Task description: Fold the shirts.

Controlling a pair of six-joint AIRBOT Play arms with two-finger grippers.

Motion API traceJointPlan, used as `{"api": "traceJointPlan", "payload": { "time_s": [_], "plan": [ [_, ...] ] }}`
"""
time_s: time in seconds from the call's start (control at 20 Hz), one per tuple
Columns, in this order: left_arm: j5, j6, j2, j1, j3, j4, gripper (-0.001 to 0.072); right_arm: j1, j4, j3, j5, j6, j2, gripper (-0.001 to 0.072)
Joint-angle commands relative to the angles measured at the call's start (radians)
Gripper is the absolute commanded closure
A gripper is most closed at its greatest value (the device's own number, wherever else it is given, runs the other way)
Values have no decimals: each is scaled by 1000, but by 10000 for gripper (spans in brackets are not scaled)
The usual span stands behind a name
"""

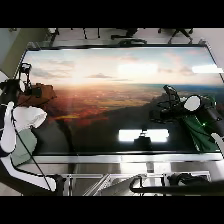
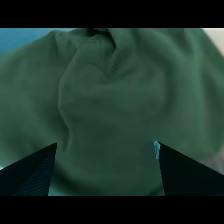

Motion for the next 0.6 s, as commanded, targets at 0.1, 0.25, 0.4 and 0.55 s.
{"api": "traceJointPlan", "payload": {
  "time_s": [0.1,0.25,0.4,0.55],
  "plan": [
    [-71,1,-247,10,182,14,28,0,0,0,-10,0,-28,694],
    [-208,-3,-286,0,278,12,693,0,0,0,-10,0,-31,694],
    [-301,-6,-249,-32,406,-93,693,0,1,0,-10,0,-31,694],
    [-380,-2,-140,-97,524,-367,694,0,4,0,-10,0,-31,694]
  ]
}}
